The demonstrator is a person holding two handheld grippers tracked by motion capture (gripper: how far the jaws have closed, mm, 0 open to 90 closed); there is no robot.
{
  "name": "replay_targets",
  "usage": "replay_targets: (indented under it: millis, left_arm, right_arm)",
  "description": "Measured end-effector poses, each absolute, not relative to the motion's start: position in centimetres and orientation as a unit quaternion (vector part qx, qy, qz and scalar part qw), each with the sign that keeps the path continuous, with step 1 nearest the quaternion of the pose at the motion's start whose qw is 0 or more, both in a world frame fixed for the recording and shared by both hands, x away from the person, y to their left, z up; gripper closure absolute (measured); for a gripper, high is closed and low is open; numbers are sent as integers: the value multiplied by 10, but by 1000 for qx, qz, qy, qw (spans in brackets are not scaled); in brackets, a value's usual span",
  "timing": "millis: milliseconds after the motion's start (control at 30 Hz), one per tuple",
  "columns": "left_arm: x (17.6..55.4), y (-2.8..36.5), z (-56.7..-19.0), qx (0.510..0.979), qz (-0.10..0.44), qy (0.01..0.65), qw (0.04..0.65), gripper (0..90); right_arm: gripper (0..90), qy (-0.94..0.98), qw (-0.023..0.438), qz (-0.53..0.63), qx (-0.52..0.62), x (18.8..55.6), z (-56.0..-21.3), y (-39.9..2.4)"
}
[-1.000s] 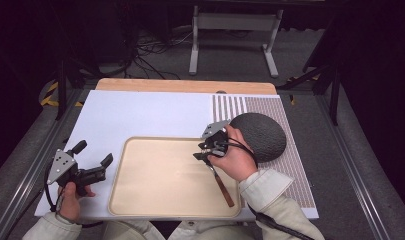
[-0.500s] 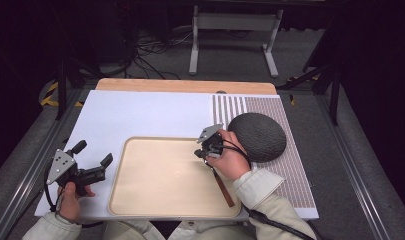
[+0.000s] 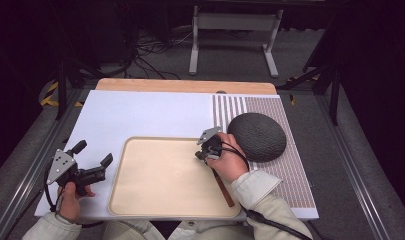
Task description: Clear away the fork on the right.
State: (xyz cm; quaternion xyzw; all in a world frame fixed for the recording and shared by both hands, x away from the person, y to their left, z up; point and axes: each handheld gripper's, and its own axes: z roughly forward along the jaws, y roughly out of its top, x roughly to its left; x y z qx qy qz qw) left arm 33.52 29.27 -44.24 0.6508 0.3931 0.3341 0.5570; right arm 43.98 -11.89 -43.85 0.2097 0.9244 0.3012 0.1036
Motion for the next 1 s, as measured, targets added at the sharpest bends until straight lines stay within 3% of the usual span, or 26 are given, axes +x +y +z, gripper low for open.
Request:
replay_targets:
  millis: [1000]
  left_arm:
    - [335,292,-442,651,334,392,558,13]
  right_arm:
    - [900,916,143,270,260,448,-436,-148]
